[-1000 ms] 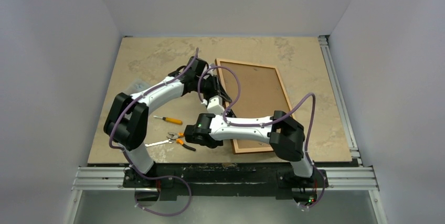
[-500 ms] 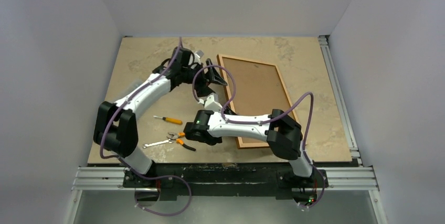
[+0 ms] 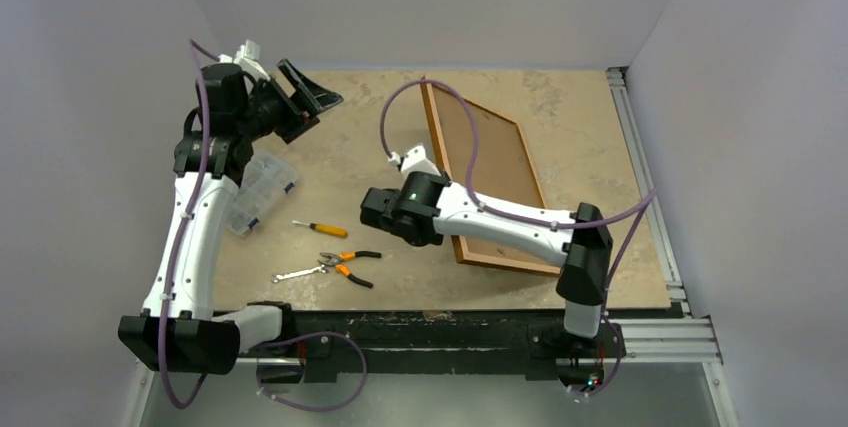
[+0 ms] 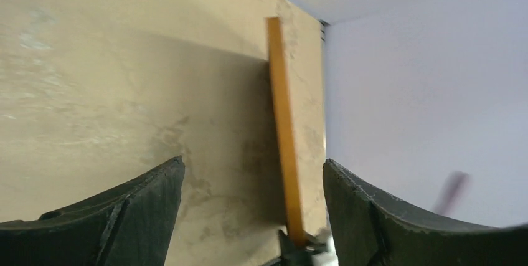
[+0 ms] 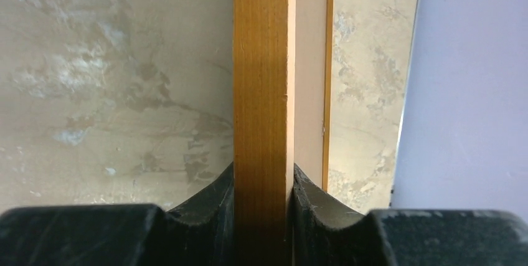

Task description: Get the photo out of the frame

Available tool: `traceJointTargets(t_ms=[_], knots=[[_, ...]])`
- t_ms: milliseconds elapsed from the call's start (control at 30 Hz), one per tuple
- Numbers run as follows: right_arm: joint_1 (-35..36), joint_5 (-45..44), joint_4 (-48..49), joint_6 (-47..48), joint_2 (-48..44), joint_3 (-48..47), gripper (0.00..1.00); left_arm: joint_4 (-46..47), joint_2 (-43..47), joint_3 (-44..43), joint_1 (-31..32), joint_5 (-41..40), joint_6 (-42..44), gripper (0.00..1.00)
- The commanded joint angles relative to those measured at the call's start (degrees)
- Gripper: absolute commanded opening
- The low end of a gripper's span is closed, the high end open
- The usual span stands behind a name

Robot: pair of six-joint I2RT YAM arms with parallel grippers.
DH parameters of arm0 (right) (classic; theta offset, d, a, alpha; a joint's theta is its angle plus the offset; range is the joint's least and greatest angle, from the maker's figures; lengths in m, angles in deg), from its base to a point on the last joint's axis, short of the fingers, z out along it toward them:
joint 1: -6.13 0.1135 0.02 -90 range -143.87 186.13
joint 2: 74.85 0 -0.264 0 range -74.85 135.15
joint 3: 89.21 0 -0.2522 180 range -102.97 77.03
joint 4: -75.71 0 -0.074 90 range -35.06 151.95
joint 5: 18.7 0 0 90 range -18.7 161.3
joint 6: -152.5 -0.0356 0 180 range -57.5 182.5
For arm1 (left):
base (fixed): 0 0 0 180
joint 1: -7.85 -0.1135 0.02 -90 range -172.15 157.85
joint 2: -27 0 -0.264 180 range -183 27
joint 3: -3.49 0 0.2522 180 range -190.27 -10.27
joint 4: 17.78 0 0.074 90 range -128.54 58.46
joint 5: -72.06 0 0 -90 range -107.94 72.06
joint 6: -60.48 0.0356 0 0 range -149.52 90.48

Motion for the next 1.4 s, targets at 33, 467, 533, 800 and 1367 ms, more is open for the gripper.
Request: traceJointTargets(t_ms=[33,467,533,800,1367], knots=[[-4.0,4.1,9.6,9.5,-7.9,-5.5,0.0,-4.4,-0.5,1.4,-2.1,-8.4,5.9,0.78],[-23.4,31.2,32.8,23.5,-22.3,-1.5,0.0,3.7,-1.5,10.1,-2.3,-2.3,1.2,0.76],[-28.0,36.3,34.9,23.6,-24.0,-0.2,0.0,3.9,-1.7,10.3,-2.4,-1.6,0.7,0.76],[-44.9,53.8,37.4,17.2,-27.3,4.0,0.0,5.2,-1.7,11.4,-2.4,0.1,-0.5,0.75],[-64.1,49.7,44.7,-0.6,-57.3,37.5,0.0,7.7,-1.7,13.3,-2.3,2.8,-2.9,0.75]])
